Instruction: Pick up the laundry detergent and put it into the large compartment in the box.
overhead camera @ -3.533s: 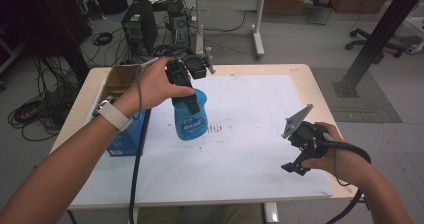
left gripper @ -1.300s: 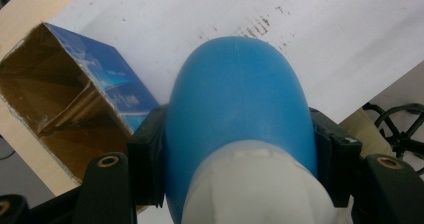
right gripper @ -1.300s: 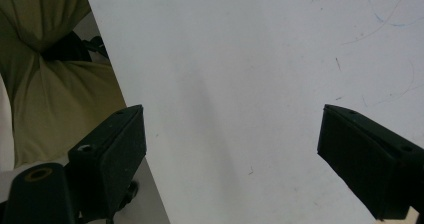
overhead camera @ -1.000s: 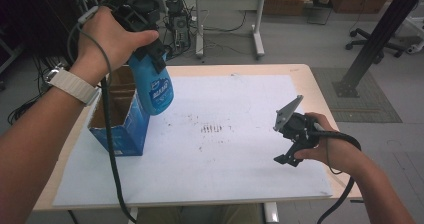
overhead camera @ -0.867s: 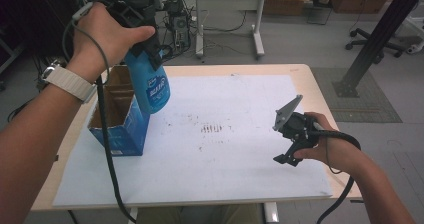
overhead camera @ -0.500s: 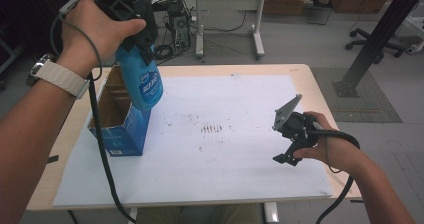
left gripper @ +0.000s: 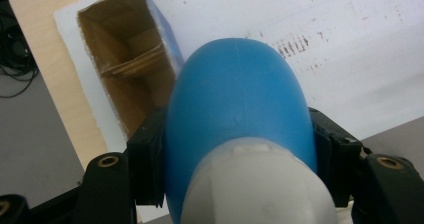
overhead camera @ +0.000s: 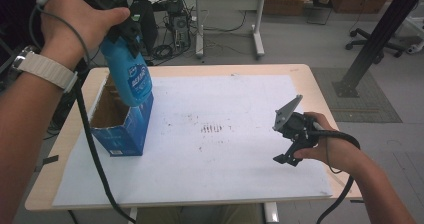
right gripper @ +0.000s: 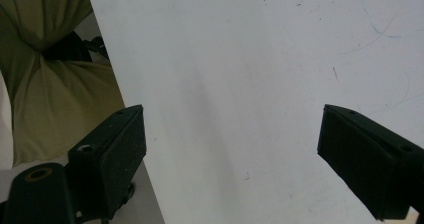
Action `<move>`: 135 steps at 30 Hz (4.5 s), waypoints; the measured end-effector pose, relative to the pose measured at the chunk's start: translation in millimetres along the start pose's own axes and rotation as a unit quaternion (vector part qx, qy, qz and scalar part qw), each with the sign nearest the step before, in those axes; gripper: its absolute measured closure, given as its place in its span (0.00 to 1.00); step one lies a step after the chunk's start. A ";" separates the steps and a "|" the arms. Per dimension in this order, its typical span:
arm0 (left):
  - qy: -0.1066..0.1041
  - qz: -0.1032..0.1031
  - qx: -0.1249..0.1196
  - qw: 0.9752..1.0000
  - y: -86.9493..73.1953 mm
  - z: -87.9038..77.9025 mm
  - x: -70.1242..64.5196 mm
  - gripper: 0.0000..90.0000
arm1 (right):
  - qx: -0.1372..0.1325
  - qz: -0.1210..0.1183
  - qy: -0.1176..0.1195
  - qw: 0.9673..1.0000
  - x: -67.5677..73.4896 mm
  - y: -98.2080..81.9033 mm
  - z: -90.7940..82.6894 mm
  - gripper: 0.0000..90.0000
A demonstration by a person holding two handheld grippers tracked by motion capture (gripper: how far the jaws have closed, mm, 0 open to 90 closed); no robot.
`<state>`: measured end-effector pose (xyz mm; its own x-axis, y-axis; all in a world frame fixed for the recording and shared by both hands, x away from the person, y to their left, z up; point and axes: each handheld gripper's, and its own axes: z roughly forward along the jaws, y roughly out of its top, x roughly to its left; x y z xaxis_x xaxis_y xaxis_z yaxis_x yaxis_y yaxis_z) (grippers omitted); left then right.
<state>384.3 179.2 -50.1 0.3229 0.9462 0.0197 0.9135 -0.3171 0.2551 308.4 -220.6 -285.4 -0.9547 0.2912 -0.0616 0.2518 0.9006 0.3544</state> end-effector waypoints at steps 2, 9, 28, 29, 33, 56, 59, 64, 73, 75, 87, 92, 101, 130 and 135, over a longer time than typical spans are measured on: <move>0.002 -0.008 -0.002 1.000 -1.2 -1.5 4.6 0.42 | -0.001 0.000 0.000 1.000 0.2 0.4 0.1 0.14; 0.008 -0.032 -0.001 0.999 -6.1 -2.0 18.9 0.42 | -0.001 -0.002 -0.001 1.000 0.9 1.3 -1.0 0.14; 0.024 -0.078 0.000 0.997 -13.5 -1.2 41.4 0.42 | -0.002 -0.004 0.001 1.000 0.1 4.4 1.4 0.14; 0.023 -0.079 0.000 0.997 -13.8 -0.5 42.7 0.42 | -0.002 -0.004 0.001 1.000 0.1 4.5 1.6 0.14; 0.027 -0.085 -0.004 0.996 -14.7 2.0 47.1 0.42 | -0.001 -0.004 0.002 1.000 -0.3 4.6 2.8 0.14; 0.045 -0.110 -0.006 0.993 -18.8 23.9 66.6 0.42 | -0.001 0.001 0.000 1.000 -0.4 2.6 3.2 0.14; 0.049 -0.111 -0.003 0.993 -18.7 28.0 67.3 0.42 | 0.000 0.002 0.001 1.000 -0.4 2.3 3.8 0.14; 0.046 -0.112 -0.001 0.993 -18.9 37.6 69.3 0.42 | 0.005 0.001 -0.001 1.000 -0.5 2.3 4.8 0.14; 0.052 -0.115 -0.001 0.992 -19.0 52.9 71.5 0.42 | 0.006 0.005 0.000 1.000 -0.9 0.5 5.8 0.14; 0.052 -0.114 0.001 0.992 -19.0 54.4 71.6 0.42 | 0.005 0.004 0.000 1.000 -0.8 0.6 6.1 0.14; 0.052 -0.119 0.003 0.992 -22.2 76.9 76.0 0.42 | 0.005 0.006 0.001 1.000 -1.0 0.4 7.6 0.14; 0.048 -0.121 0.004 0.992 -23.7 87.4 77.6 0.42 | 0.005 0.007 0.000 1.000 -0.9 0.0 7.3 0.14; 0.045 -0.124 0.004 0.991 -25.7 106.5 79.4 0.42 | 0.007 0.008 0.001 1.000 -0.7 -0.7 8.1 0.14; 0.048 -0.123 0.010 0.991 -32.9 156.2 82.4 0.42 | 0.008 0.012 0.001 1.000 0.4 -2.4 8.2 0.14; 0.049 -0.123 0.011 0.991 -34.3 164.8 83.8 0.42 | 0.010 0.013 0.002 1.000 0.3 -3.8 9.5 0.14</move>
<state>420.8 258.8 -216.6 0.0652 0.9965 0.0525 0.9669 -0.0761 0.2435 308.7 -220.9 -295.6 -0.9482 0.3138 -0.0492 0.2800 0.8991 0.3366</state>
